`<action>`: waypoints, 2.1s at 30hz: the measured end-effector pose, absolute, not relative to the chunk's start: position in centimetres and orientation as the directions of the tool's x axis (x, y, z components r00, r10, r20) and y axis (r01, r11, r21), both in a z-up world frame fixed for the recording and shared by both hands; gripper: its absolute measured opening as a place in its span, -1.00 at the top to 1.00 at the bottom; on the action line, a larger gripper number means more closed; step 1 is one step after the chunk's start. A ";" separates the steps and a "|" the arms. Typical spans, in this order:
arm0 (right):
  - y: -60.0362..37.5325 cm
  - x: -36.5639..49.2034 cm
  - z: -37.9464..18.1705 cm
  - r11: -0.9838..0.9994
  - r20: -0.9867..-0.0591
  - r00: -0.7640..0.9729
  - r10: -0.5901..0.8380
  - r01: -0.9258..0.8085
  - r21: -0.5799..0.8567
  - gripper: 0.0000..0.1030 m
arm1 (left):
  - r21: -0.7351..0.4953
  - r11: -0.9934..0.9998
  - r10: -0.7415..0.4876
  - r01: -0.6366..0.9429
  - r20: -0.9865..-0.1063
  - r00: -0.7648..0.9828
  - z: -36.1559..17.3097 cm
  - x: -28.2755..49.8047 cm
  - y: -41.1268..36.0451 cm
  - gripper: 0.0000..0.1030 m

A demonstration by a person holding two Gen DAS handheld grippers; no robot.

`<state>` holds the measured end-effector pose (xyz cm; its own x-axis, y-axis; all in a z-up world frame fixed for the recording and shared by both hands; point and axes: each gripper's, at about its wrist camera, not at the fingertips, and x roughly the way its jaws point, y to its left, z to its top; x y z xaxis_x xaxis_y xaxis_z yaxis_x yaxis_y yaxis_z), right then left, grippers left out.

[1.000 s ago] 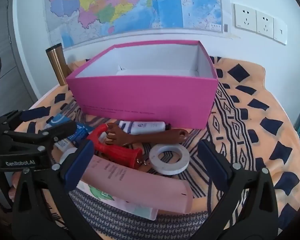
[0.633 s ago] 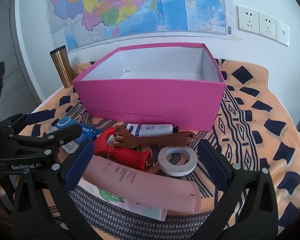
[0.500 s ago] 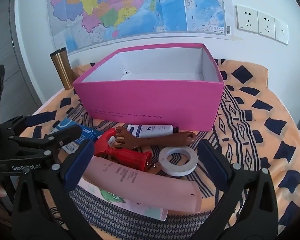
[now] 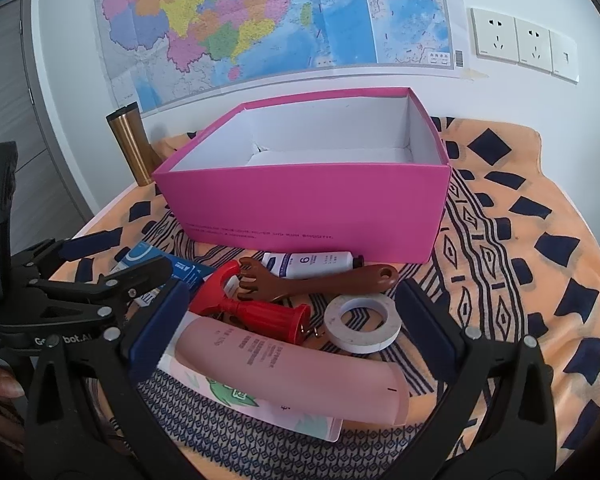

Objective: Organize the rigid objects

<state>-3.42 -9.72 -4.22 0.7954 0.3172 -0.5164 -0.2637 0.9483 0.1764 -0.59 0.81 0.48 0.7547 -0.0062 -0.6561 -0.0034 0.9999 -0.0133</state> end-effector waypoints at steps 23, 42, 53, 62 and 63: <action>-9.6 -3.3 -4.4 0.942 -0.520 0.786 0.336 -0.277 0.189 -1.00 | -0.020 1.000 -0.011 -0.003 -0.651 0.759 0.2 -0.5 0.8 -0.99; -7.9 -2.6 -4.8 0.918 -0.541 0.743 0.395 -0.349 0.190 -1.00 | -0.059 0.997 0.005 -0.057 -0.652 0.758 -0.4 -0.4 4.4 -0.99; -2.8 -0.4 -6.0 0.811 -0.599 0.572 0.560 -0.525 0.257 -0.33 | -0.123 0.992 -0.063 -0.035 -0.705 0.706 -2.6 0.2 9.6 -0.64; 0.4 1.8 -7.6 0.779 -0.648 0.487 0.586 -0.560 0.283 0.06 | -0.217 0.975 -0.191 0.044 -0.726 0.660 -3.7 0.3 10.3 -0.41; 0.5 1.9 -7.7 0.777 -0.648 0.485 0.587 -0.563 0.282 0.09 | -0.224 0.973 -0.204 0.055 -0.726 0.657 -3.7 0.2 10.3 -0.41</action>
